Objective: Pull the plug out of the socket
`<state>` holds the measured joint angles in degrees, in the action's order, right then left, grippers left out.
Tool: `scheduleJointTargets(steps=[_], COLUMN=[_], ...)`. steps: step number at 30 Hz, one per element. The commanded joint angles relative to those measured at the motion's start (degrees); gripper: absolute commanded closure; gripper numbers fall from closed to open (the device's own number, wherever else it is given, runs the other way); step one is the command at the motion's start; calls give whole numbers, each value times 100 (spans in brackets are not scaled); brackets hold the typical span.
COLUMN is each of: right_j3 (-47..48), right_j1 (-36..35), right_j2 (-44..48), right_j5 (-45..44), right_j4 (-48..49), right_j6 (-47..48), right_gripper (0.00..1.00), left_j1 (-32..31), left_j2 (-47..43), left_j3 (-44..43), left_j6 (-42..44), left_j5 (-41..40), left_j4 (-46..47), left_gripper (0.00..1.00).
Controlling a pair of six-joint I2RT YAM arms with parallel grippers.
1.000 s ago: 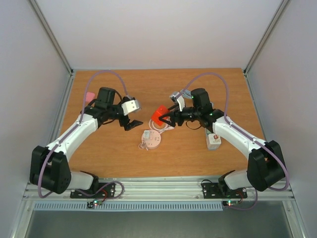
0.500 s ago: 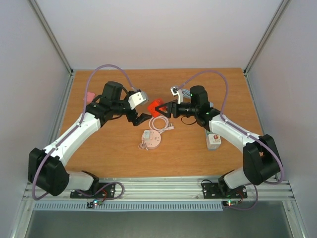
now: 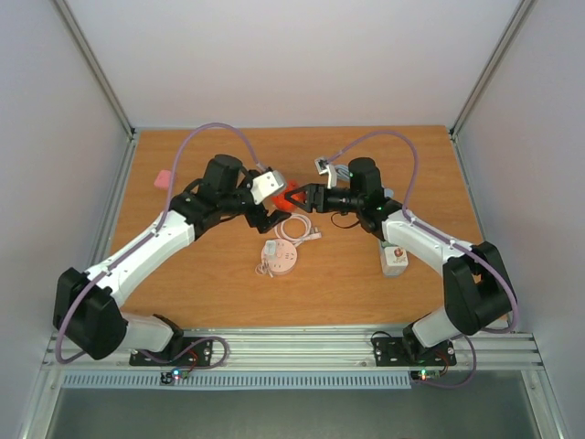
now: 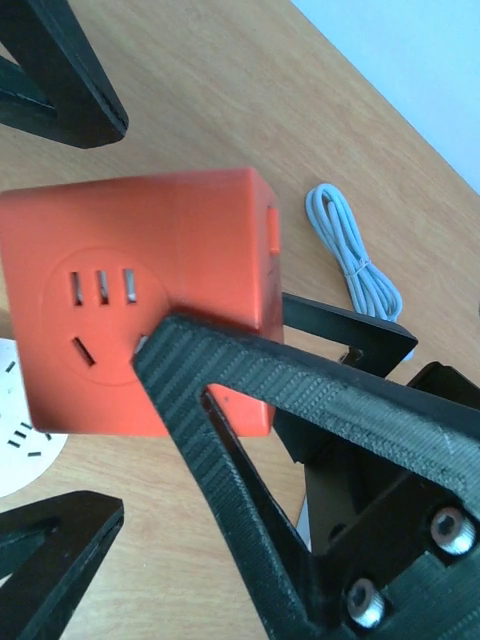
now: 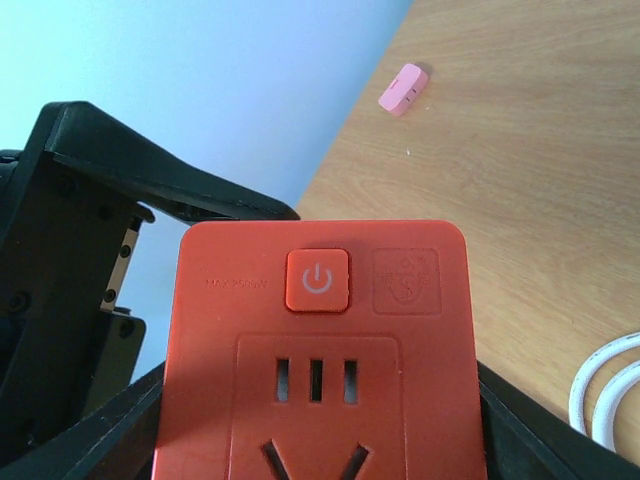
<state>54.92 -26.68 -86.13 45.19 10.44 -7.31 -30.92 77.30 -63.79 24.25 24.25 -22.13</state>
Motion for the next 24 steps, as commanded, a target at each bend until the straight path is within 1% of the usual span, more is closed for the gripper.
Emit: scheduleJointTargets(steps=[1, 3, 10, 17, 20, 23, 24], right_j3=[73, 60, -99, -139, -125, -72, -46], right_j1=[22, 22, 22, 22, 22, 22, 22], right_j2=[-108, -178, -227, -258, -269, -289, -292], right_j5=[191, 249, 411, 469, 449, 390, 360], right_j4=[371, 376, 655, 758, 739, 623, 565], right_j6=[-371, -428, -599, -694, -712, -693, -674], right_gripper=[69, 69, 69, 68, 67, 64, 61], left_j1=[-132, -155, -178, -173, -178, -172, -177], left_j2=[183, 230, 399, 603, 684, 682, 658], left_j3=[-72, -121, -124, -196, -276, -276, -261], left_j6=[-172, -216, -287, -389, -441, -512, -529], left_j5=[-380, -479, -453, -516, -651, -777, -790], left_j4=[458, 515, 607, 591, 572, 612, 631], left_gripper=[7, 10, 18, 19, 25, 37, 40])
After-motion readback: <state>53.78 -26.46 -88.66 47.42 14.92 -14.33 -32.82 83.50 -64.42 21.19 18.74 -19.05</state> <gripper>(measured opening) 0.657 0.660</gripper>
